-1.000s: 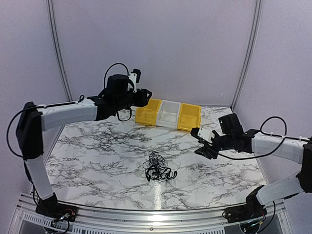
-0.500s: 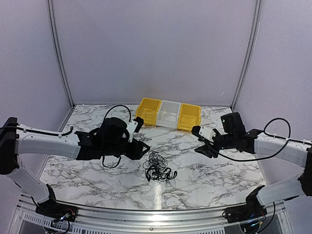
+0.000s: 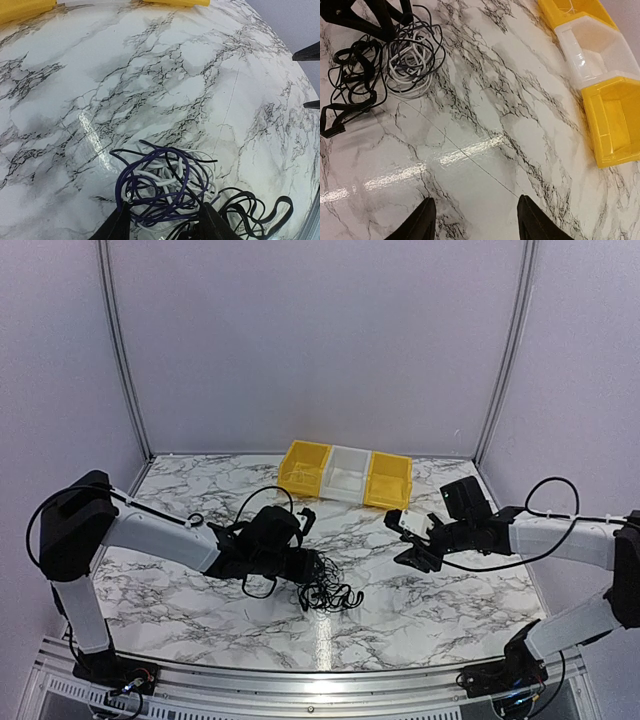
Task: Untangle the cables
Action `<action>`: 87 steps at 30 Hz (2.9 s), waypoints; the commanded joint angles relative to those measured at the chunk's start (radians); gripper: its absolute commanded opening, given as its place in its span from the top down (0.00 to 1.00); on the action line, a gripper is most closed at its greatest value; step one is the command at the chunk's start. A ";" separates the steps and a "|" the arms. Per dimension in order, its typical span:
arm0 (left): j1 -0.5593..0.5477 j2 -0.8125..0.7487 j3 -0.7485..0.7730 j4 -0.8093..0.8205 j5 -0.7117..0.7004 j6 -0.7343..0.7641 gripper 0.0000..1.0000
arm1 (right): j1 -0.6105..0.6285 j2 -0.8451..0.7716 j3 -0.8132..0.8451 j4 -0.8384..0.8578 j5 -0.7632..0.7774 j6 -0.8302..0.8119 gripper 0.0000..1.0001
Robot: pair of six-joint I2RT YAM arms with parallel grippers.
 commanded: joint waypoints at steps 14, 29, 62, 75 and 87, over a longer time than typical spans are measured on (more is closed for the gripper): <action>0.000 0.004 -0.170 0.193 0.008 -0.109 0.76 | 0.044 0.043 0.034 -0.006 -0.005 -0.014 0.45; -0.014 -0.023 -0.217 0.258 -0.017 -0.114 0.58 | 0.055 0.039 0.029 -0.003 -0.013 -0.016 0.46; -0.017 -0.327 -0.366 0.289 -0.154 -0.048 0.47 | 0.139 0.453 0.435 -0.115 -0.229 0.206 0.55; -0.017 -0.367 -0.402 0.329 -0.161 -0.018 0.45 | 0.149 0.421 0.389 -0.068 -0.216 0.279 0.54; 0.000 -0.192 -0.297 0.392 -0.213 0.042 0.44 | 0.148 0.516 0.403 -0.023 -0.186 0.322 0.58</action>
